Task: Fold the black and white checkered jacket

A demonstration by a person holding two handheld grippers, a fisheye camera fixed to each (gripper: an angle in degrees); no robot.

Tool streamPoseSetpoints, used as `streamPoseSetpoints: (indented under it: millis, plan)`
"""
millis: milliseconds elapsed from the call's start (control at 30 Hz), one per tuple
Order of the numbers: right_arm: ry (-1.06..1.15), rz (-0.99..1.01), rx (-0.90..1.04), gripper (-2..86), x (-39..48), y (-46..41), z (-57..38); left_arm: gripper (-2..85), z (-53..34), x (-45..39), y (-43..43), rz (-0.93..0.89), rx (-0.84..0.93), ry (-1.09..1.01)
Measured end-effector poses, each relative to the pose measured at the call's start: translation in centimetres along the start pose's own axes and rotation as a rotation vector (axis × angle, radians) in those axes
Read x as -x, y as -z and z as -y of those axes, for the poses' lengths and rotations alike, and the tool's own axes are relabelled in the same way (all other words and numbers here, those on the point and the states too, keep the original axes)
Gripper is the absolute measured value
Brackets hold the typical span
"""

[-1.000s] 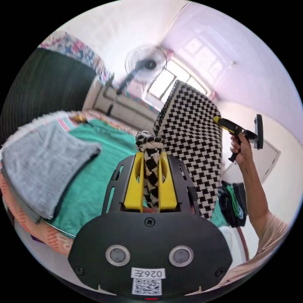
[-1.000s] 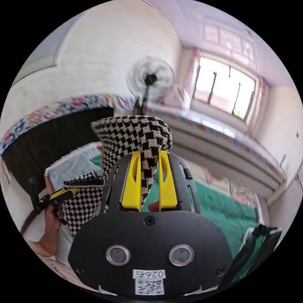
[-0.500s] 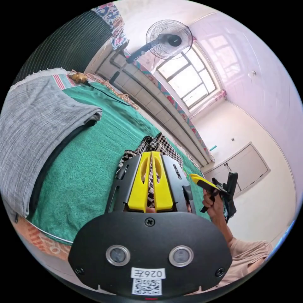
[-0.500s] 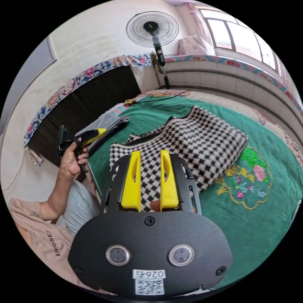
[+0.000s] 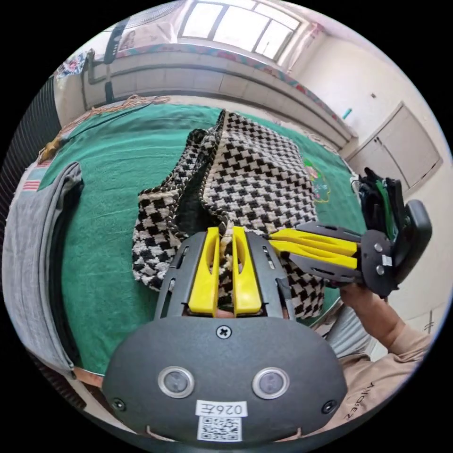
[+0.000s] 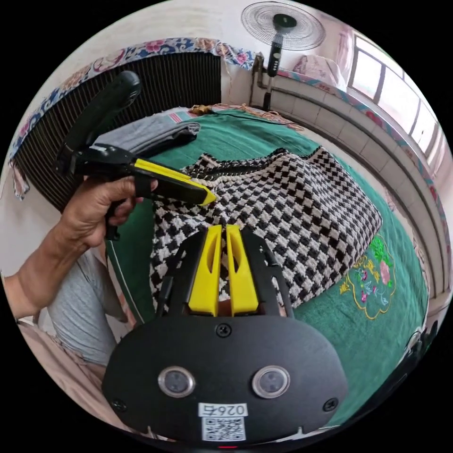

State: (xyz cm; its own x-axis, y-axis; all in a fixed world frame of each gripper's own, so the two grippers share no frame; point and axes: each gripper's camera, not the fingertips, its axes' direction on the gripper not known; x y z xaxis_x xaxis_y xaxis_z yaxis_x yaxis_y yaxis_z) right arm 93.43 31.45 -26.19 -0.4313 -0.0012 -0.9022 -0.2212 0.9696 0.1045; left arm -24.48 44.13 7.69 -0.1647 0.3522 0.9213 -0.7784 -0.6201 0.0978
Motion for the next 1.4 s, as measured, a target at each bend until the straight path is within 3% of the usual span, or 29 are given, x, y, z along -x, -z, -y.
streamPoseSetpoints:
  millis: [267,600,967,1300,1400]
  plan:
    - [-0.168,0.147,-0.120,0.5,-5.8,12.1,-1.5,1.3,4.3,0.7,1.4,-0.350,-0.067,0.017]
    - [-0.438,0.409,-0.174,6.4,-17.0,25.5,-1.5,1.1,10.1,-3.7,2.5,-0.414,-0.024,-0.088]
    - [-0.437,0.429,-0.097,9.1,-20.6,32.0,2.1,0.9,15.2,-15.6,3.1,-0.272,0.038,-0.381]
    - [-0.410,0.288,-0.106,10.2,-23.1,39.5,6.2,-0.1,18.0,-24.0,1.5,-0.568,0.109,-0.542]
    - [-0.423,0.212,-0.036,12.9,-23.7,40.8,7.3,-0.3,17.9,-26.5,1.6,-0.521,0.100,-0.612]
